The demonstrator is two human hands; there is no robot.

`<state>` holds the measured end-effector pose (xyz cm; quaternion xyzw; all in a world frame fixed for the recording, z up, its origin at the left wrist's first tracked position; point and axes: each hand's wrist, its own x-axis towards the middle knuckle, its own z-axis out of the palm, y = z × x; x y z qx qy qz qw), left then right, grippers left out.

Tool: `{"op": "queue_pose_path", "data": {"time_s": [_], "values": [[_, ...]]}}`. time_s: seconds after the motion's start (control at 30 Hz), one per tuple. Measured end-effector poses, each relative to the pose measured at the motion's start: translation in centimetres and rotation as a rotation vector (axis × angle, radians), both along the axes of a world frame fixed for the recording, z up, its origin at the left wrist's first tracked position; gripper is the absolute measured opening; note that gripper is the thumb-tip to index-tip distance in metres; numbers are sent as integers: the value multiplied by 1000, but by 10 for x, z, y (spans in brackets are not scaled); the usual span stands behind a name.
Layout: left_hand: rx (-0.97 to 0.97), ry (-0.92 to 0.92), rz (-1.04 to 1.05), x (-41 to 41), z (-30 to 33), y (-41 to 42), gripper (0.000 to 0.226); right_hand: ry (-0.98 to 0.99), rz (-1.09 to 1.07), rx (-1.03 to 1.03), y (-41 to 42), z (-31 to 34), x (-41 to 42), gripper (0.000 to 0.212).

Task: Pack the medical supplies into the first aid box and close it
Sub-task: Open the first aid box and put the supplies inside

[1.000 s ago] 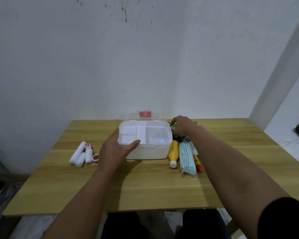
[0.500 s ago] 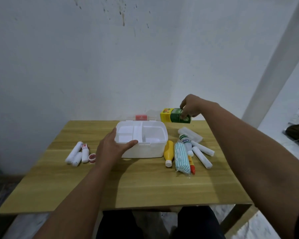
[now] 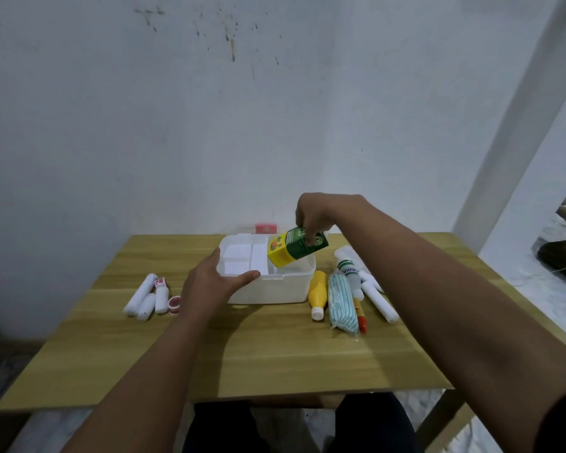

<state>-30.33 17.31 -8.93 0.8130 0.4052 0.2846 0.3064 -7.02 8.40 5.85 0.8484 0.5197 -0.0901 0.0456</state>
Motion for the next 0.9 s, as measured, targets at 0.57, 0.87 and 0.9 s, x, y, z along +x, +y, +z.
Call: {"op": "queue_pose_path", "data": {"time_s": [0.57,0.87,0.9], "values": [[9,-21,24,5,-1,-2,111,262,-37,248,24,-74,-22,72],[13,-12,24,3,-3,0,115,336,-106,406,20,-90,-36,63],[15,-6,28,4,-3,0,115,324,-102,396,22,-92,-37,64]]}}
